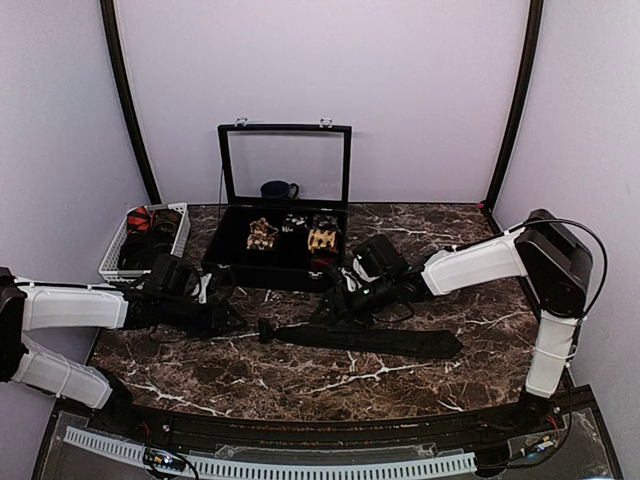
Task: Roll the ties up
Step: Move the tie to the center of the board, then roll the tie at the center of the board.
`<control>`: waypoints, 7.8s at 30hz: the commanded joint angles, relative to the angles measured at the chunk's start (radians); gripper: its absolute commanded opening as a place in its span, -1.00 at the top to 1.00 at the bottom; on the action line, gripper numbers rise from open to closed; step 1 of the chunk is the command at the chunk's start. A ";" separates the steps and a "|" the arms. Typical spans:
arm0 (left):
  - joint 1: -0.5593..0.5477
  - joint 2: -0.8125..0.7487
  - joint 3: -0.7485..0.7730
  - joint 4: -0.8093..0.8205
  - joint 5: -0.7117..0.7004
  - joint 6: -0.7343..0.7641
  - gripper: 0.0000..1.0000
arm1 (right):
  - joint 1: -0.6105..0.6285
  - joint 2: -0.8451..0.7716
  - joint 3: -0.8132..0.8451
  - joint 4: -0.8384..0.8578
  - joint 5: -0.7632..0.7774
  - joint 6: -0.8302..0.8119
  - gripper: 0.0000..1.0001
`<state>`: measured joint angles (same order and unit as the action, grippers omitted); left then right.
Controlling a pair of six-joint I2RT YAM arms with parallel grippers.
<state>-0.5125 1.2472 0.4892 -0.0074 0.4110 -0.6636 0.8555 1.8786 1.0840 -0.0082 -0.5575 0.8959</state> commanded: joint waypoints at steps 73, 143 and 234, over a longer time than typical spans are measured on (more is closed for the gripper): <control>-0.370 0.484 0.241 0.399 0.162 0.041 0.54 | 0.025 0.077 -0.072 -0.191 -0.034 -0.223 0.81; -0.382 0.452 0.240 0.447 0.079 0.166 -0.19 | 0.011 0.029 -0.083 -0.251 -0.007 -0.196 0.77; -0.527 0.638 0.252 0.454 -0.144 0.846 0.69 | 0.050 0.049 0.087 -0.393 0.121 -0.197 0.61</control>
<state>-1.0309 1.8874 0.7586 0.5644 0.2573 0.1688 0.8963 1.8896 1.1393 -0.4053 -0.4877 0.6979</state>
